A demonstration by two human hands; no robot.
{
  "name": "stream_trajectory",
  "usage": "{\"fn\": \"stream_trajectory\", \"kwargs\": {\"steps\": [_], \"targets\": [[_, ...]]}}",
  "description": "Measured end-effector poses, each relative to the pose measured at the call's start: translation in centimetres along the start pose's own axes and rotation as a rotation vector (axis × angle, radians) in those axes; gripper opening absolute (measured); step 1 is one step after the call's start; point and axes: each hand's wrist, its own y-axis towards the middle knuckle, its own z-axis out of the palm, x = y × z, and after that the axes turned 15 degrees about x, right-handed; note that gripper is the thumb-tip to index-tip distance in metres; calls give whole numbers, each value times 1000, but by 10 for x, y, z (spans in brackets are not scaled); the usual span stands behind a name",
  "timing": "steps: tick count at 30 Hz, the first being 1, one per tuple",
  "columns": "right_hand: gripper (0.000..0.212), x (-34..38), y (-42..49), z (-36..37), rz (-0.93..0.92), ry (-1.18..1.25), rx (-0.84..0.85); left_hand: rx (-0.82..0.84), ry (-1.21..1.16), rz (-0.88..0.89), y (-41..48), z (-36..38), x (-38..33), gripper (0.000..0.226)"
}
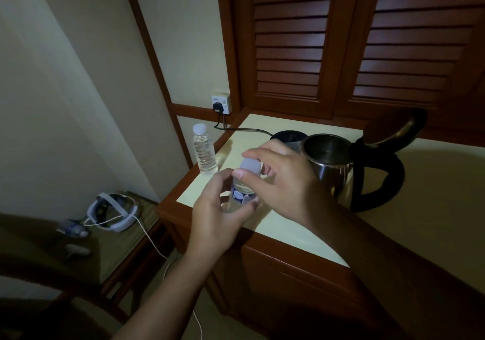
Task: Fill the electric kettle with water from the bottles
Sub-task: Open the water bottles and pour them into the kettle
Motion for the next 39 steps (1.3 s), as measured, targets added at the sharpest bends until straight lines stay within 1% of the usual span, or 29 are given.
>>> {"fn": "stream_trajectory", "kwargs": {"steps": [2, 5, 8, 13, 16, 18, 20, 24, 28, 31, 33, 35, 36, 38, 39], "targets": [[48, 4, 1, -13, 35, 23, 35, 67, -61, -10, -5, -5, -7, 62], [41, 5, -1, -29, -12, 29, -2, 219, -156, -18, -7, -14, -17, 62], [29, 2, -8, -41, -90, 32, 64, 334, -188, -17, -7, -17, -25, 58], [21, -3, -21, -62, -119, 33, 183, 519, -295, -12, -3, -14, -28, 52], [26, -7, -35, -78, -147, -31, 261, 634, -360, 11, 1, -9, -26, 53], [34, -9, -47, -86, -118, 2, 319, 707, -397, 27, 4, -3, -26, 53], [41, -13, -58, -88, -92, 47, 310, 755, -417, 38, 7, 4, -28, 52], [40, -23, -80, -86, -101, 52, 171, 806, -411, 46, 14, 15, -31, 50], [27, -38, -101, -80, -92, 181, -24, 799, -395, 40, 17, 25, -34, 52], [14, -53, -121, -60, 38, 295, -220, 748, -389, 31, 18, 31, -37, 53], [7, -65, -136, -44, 155, 240, -312, 710, -377, 29, 18, 34, -37, 53], [3, -84, -149, -26, 250, 107, -329, 679, -354, 37, 17, 35, -39, 53], [3, -93, -154, -19, 282, 20, -299, 660, -339, 40, 16, 35, -40, 53], [12, -112, -162, -1, 274, -201, -190, 624, -322, 47, 13, 33, -43, 53], [14, -120, -166, 6, 283, -249, -134, 608, -314, 50, 13, 32, -44, 54]]}}
